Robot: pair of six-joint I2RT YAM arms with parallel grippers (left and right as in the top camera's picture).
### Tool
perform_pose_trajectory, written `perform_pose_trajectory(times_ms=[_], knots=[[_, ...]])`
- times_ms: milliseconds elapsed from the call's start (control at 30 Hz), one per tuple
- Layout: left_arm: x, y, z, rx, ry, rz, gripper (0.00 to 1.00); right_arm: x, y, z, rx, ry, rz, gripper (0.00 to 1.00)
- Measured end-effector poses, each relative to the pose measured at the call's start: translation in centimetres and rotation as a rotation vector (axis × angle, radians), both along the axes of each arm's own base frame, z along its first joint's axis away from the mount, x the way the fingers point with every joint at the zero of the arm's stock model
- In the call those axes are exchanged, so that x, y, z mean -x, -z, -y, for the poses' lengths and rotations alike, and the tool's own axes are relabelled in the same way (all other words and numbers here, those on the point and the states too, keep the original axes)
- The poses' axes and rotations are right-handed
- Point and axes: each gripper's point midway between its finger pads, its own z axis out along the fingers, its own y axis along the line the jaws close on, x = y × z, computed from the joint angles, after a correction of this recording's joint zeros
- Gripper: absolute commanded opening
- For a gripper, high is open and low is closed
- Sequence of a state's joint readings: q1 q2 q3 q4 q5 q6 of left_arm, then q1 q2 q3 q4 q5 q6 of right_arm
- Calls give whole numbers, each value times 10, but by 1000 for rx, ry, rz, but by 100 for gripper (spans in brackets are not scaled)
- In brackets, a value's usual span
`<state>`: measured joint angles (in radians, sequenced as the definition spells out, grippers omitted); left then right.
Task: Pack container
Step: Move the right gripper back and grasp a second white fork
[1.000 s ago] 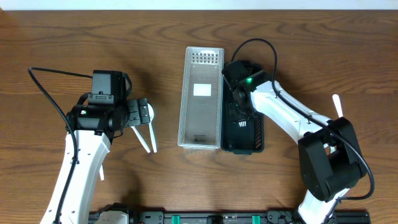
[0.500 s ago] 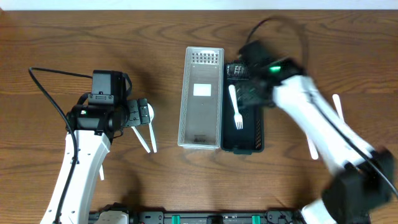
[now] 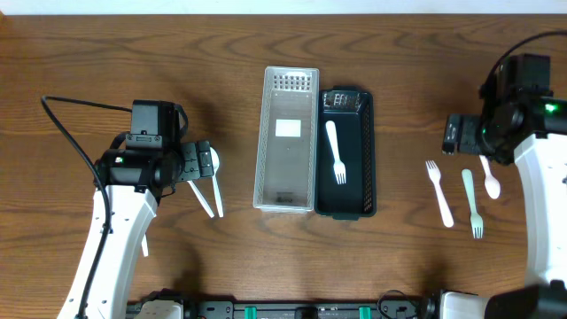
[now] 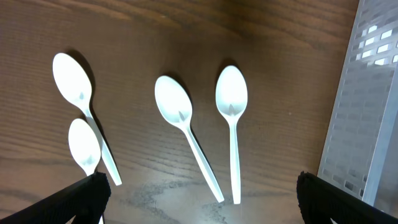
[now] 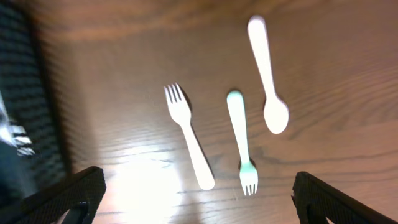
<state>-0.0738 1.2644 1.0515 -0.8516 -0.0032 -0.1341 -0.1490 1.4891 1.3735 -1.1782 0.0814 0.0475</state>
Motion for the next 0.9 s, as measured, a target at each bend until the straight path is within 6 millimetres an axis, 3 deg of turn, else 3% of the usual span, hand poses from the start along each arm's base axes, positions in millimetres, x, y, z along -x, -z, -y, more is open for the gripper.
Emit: perform_pose_trajectory(times_ms=[300, 667, 900], knots=[[0, 0, 0, 0, 0, -2, 98, 9, 94, -3, -28, -85, -143, 99], [0, 0, 0, 0, 0, -2, 98, 3, 160, -5, -74, -107, -274, 99], [1, 0, 0, 0, 0, -2, 98, 1, 175, -6, -84, -109, -291, 95]])
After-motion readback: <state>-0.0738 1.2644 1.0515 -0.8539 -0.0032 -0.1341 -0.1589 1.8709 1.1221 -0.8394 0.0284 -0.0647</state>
